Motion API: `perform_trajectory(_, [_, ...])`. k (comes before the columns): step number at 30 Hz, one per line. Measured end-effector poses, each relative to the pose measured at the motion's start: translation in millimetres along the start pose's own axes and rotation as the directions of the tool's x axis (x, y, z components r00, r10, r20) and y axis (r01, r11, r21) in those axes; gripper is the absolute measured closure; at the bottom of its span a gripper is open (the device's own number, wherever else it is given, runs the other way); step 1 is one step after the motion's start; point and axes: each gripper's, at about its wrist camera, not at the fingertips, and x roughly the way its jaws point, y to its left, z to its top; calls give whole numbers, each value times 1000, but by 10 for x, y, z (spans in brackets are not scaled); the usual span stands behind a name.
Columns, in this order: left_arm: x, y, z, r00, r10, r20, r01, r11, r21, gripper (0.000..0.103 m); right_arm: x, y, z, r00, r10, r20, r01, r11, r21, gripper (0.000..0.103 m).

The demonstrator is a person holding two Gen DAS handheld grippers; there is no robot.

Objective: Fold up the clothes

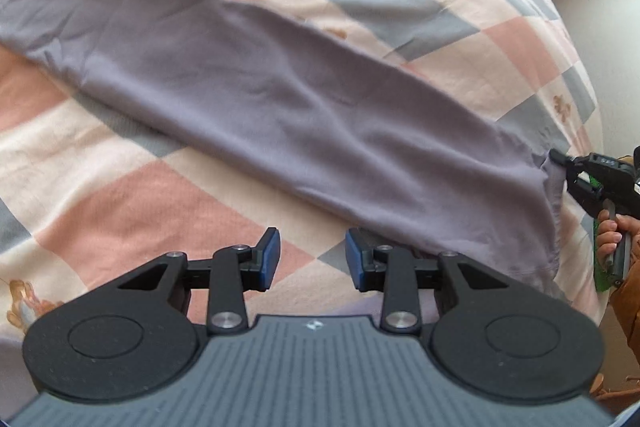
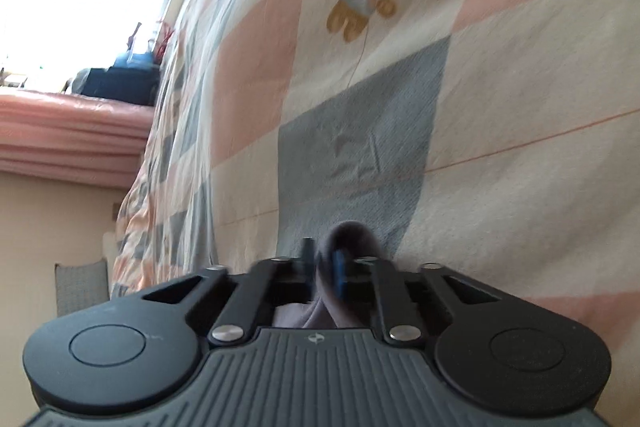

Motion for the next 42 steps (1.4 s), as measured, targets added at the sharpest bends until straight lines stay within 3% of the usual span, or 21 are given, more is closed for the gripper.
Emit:
perform_trajectory(3, [45, 5, -3, 1000, -2, -2, 2, 1000, -5, 73, -200, -8, -25, 985, 88, 149, -84, 996, -35, 99])
perform_trajectory(5, [85, 7, -3, 1000, 0, -8, 0, 1000, -10, 73, -276, -110, -46, 970, 7, 242, -12, 1000, 22, 100])
perform_trajectory(8, [116, -25, -9, 1000, 12, -15, -12, 1000, -1, 73, -172, -191, -90, 962, -143, 233, 131, 989, 67, 101])
perform_trajectory(11, [81, -29, -30, 1000, 25, -9, -25, 1000, -2, 73, -164, -179, -85, 959, -158, 234, 124, 981, 150, 95])
perform_trajectory(13, [36, -16, -53, 999, 34, -2, -34, 999, -6, 73, -221, -77, -92, 952, -200, 232, 176, 977, 120, 89])
perform_trajectory(14, [3, 5, -77, 999, 38, 3, -38, 999, -10, 73, -287, 2, -122, 941, -229, 248, 212, 973, 94, 80])
perform_trajectory(17, [-103, 94, -198, 998, 56, 9, -56, 998, -24, 73, -644, 236, -319, 876, -335, 347, 344, 938, 37, 18])
perform_trajectory(19, [-193, 173, -334, 998, 66, 12, -65, 997, -39, 73, -877, 370, -478, 826, -393, 403, 441, 897, -30, 25])
perform_trajectory(20, [-243, 224, -403, 998, 67, 12, -66, 997, -50, 73, -960, 398, -606, 833, -386, 396, 446, 892, -70, 27])
perform_trajectory(23, [-339, 382, -674, 997, 72, -6, -72, 993, -93, 73, -1091, 487, -1116, 920, -282, 273, 344, 914, -214, 60])
perform_trajectory(25, [-362, 470, -856, 996, 80, -30, -83, 990, -114, 72, -1041, 599, -1557, 943, -289, 168, 331, 874, -355, 64])
perform_trajectory(26, [-373, 512, -941, 996, 85, -41, -89, 988, -123, 73, -992, 619, -1767, 942, -313, 123, 336, 847, -412, 67])
perform_trajectory(27, [-390, 555, -1023, 995, 88, -49, -94, 987, -132, 73, -924, 607, -1961, 926, -366, 98, 369, 813, -451, 68])
perform_trajectory(28, [-419, 608, -1103, 994, 99, -53, -106, 984, -140, 72, -860, 557, -2128, 887, -453, 95, 440, 763, -474, 70])
perform_trajectory(30, [-506, 742, -1261, 990, 131, -54, -138, 977, -160, 72, -787, 357, -2292, 767, -629, 129, 612, 657, -440, 76])
perform_trajectory(31, [-572, 837, -1333, 989, 142, -50, -149, 972, -181, 72, -868, 287, -2330, 749, -647, 141, 645, 663, -381, 79])
perform_trajectory(33, [-717, 1052, -1475, 987, 160, -29, -162, 958, -236, 72, -1027, 295, -2361, 721, -673, 167, 688, 665, -290, 71])
perform_trajectory(36, [-844, 1336, -1643, 978, 208, 10, -198, 943, -268, 72, -1055, 570, -2470, 741, -631, 229, 670, 672, -316, 68])
perform_trajectory(40, [-848, 1755, -1768, 958, 279, 68, -251, 928, -274, 72, -701, 920, -2804, 840, -505, 199, 538, 728, -425, 58])
perform_trajectory(41, [-804, 1896, -1780, 950, 306, 68, -276, 919, -282, 72, -568, 938, -2892, 851, -499, 165, 515, 733, -445, 52])
perform_trajectory(42, [-761, 2043, -1788, 942, 332, 53, -303, 906, -296, 72, -434, 925, -2975, 844, -518, 142, 520, 722, -456, 51])
